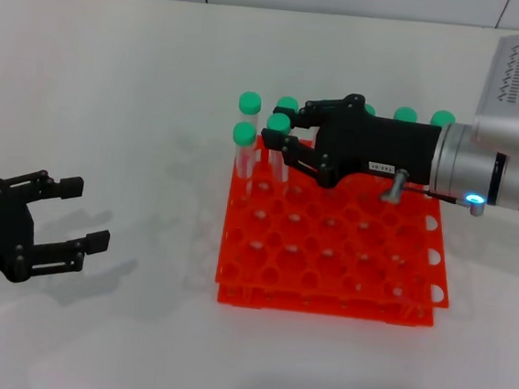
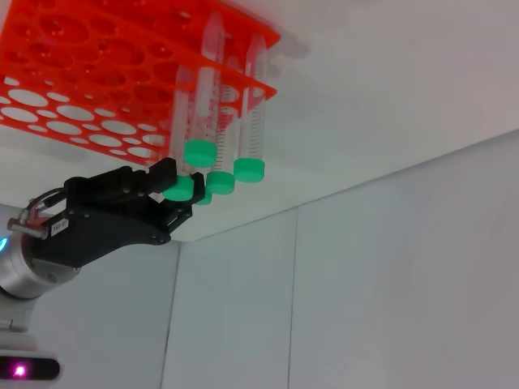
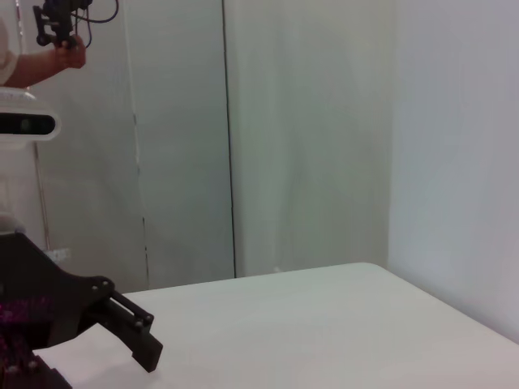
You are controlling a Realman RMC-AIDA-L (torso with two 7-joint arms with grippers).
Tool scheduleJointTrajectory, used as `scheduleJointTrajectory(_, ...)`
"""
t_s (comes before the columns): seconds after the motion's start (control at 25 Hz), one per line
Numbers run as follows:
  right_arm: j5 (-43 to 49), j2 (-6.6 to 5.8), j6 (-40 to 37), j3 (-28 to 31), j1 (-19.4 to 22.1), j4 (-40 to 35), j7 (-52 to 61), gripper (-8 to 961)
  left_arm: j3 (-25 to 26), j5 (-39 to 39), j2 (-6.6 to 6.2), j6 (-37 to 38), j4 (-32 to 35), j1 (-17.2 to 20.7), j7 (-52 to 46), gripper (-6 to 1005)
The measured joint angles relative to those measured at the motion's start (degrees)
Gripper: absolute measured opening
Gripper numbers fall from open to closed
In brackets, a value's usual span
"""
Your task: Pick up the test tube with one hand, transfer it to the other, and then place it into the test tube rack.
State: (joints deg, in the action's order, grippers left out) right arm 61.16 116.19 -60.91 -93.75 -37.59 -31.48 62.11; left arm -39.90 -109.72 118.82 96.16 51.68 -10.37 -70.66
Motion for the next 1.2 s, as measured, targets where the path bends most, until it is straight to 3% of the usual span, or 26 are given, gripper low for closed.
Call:
scheduleJointTrajectory(0.16,0.00,0.00,0.17,-0.13,0.13,-0.27,0.01,274,0.00,-0.03,0.00,-0.02,0.00,0.00,0.00,800)
scheduleJointTrajectory(0.4,0.01,0.00,0.17,0.26,0.15,-0.39,0.07,443,0.01,-0.06,0.00,-0.01,0.00,0.00,0.00,800)
scheduleJointTrajectory(1.2,-1.24,-0.40,-0.40,0.32,4.03,-5.00,0.09,471,0.28,-0.06,0.01,0.00,0.00,0.35,0.43,799)
